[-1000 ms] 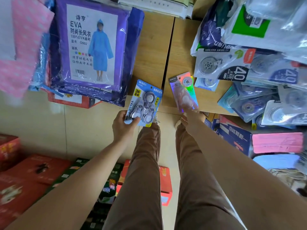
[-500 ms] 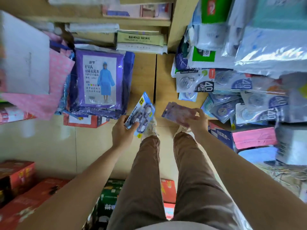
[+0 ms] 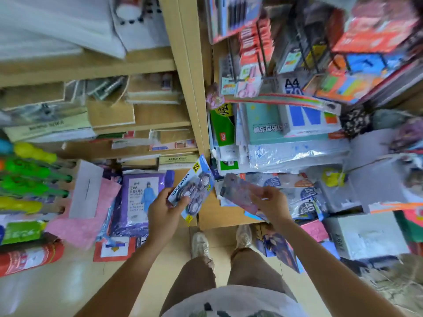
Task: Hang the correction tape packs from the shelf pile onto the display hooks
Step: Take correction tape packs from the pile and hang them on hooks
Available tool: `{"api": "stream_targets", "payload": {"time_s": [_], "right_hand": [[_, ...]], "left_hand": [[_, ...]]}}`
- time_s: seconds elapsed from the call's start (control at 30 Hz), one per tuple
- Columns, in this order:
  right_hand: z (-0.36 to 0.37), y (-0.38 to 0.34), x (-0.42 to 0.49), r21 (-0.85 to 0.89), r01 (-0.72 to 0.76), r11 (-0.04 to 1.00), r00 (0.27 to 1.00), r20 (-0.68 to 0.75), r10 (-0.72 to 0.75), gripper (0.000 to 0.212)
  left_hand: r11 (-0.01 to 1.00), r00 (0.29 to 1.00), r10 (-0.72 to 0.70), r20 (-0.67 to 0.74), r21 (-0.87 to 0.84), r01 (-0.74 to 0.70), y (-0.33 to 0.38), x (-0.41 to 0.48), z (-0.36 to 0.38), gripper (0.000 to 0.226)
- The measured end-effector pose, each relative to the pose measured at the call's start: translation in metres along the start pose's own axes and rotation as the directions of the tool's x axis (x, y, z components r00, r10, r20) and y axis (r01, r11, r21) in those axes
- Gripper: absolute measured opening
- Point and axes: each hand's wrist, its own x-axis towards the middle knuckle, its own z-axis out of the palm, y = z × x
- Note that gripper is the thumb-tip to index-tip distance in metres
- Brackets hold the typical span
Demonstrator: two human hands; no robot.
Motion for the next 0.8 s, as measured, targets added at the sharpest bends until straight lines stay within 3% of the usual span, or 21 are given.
{"api": "stream_targets", "payload": {"time_s": [0.07,0.2,0.4,0.5,0.73,0.8], "right_hand": [[-0.023,-0.021,-0.01,0.018,0.077,0.997,0.997,-0.025,-0.077,0.023],[-0.072,-0.073,-0.029,0.094,0.214,0.972,0.977,-0.047,-0.21,0.011],[-0.145,-0.171,-0.063,0.191,0.529,0.827,0.848,-0.084,-0.523,0.026],[-0.175,-0.213,-0.08,0.233,0.638,0.734,0.769,-0.131,-0.626,0.021],[-0.221,-0.305,-0.103,0.306,0.8,0.516,0.594,-0.277,-0.756,0.023],[-0.231,-0.33,-0.106,0.3,0.836,0.46,0.543,-0.327,-0.773,0.025]], "left_hand": [[0.996,0.997,0.079,-0.006,-0.037,-0.079,0.031,0.002,-0.012,0.024],[0.966,0.967,0.254,-0.019,-0.037,-0.255,0.1,0.01,-0.038,0.021],[0.848,0.835,0.524,-0.17,0.012,-0.529,0.192,0.024,-0.077,0.021],[0.762,0.726,0.617,-0.304,-0.004,-0.648,0.233,0.02,-0.094,0.03],[0.518,0.423,0.747,-0.513,0.052,-0.854,0.326,0.016,-0.13,0.019],[0.485,0.378,0.739,-0.558,0.05,-0.873,0.351,0.017,-0.141,0.019]]}}
